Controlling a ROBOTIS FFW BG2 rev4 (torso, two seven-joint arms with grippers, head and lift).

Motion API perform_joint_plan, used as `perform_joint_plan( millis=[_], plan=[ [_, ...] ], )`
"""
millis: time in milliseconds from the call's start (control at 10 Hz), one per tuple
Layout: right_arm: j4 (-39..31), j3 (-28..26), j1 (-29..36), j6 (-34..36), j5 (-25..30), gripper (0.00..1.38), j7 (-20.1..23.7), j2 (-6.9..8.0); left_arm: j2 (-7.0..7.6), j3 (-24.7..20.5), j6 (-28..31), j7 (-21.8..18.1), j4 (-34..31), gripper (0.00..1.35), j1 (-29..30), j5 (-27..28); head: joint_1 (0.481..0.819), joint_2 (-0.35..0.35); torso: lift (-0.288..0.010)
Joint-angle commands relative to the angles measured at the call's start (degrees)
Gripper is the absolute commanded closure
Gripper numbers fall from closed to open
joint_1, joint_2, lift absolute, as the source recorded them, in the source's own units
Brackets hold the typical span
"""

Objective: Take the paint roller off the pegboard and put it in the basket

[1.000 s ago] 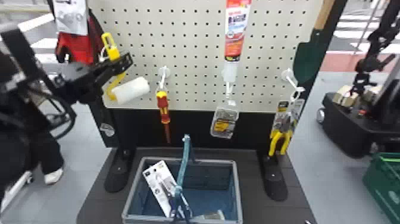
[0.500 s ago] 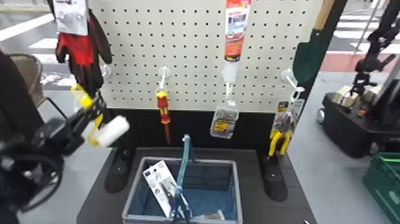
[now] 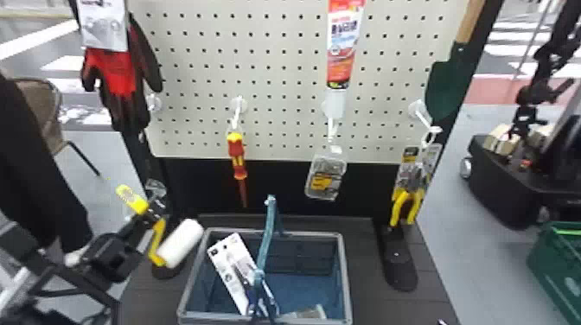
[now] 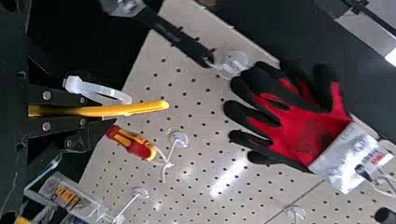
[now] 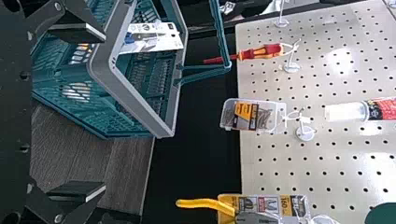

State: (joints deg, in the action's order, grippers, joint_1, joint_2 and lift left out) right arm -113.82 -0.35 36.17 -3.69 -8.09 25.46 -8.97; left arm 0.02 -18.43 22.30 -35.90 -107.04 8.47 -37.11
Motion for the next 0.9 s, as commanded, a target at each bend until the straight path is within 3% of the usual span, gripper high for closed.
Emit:
perform_joint_plan(
  millis=[0, 400, 800],
  plan=[
    [0.3, 0.2, -0.2, 0.0, 0.0, 0.18, 0.0, -0.08, -0.17, 3.3, -1.0, 0.1, 4.0, 1.21, -0.4, -2.2, 0.549, 0.0, -0.1],
    [0.4, 0.2, -0.3, 0.0, -0.2, 0.18, 0.1, 0.01, -0.17, 9.5, -1.7, -0.1, 11.3, 1.21, -1.7, -4.1, 0.549, 0.0, -0.1],
    [0.7, 0.3, -0.7, 0.0, -0.3, 0.18, 0.6, 0.01, -0.17, 13.4, -1.4, -2.1, 14.7, 1.2, -3.9, -2.1, 0.549, 0.0, -0.1]
  ],
)
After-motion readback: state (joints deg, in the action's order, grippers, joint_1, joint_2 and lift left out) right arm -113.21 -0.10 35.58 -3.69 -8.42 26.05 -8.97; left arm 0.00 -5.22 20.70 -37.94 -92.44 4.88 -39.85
